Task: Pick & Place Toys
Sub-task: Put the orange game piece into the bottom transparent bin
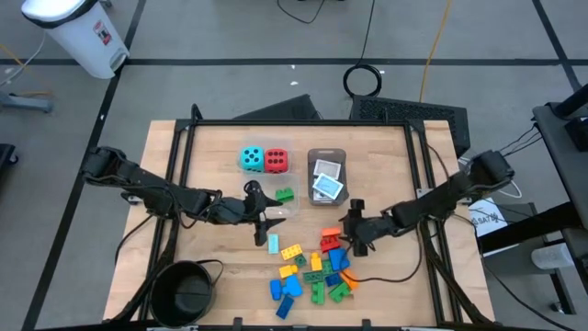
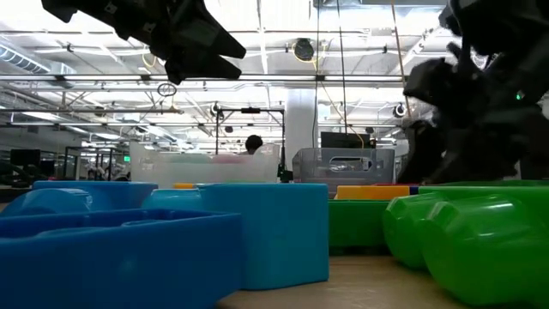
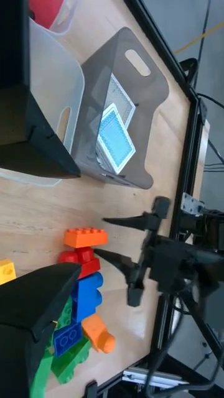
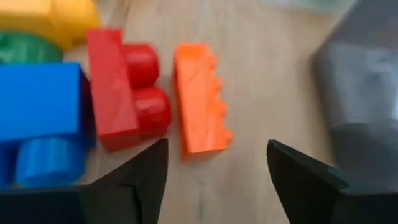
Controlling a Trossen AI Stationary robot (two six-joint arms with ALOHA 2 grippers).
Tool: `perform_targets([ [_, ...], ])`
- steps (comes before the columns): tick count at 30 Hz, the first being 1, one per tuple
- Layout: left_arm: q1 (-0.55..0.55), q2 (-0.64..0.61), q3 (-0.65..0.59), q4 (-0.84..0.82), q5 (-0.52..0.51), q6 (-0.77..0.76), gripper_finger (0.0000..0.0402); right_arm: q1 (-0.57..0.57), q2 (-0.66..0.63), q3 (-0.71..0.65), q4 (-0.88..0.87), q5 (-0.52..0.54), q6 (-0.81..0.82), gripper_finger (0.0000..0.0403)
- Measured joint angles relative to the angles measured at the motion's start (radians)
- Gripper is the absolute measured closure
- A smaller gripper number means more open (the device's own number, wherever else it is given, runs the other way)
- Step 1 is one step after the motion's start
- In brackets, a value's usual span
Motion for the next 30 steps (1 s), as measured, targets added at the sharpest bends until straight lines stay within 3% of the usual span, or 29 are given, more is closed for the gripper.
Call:
perform_targets([
  [10, 0.000, 0.000, 0.000, 0.024, 0.000, -0.002, 0.0165, -0.035, 0.061, 0.000, 0.120, -0.028, -0.071, 0.0247],
  [17, 0.000, 0.000, 0.000, 0.025, 0.000, -0.002, 0.0165, -0.036, 0.050, 0.000, 0.113, -0.030, -0.076, 0.0334],
  [26, 0.019, 0.000, 0.000, 0.133, -0.007, 0.008, 0.0165, -0.038, -0.196, 0.009, 0.113, -0.021, -0.169, 0.0336],
  [30, 0.038, 0.022, 0.000, 0.209, 0.007, -0.085, 0.0165, -0.050, -0.277, 0.034, 0.164, -0.023, -0.176, 0.0336],
])
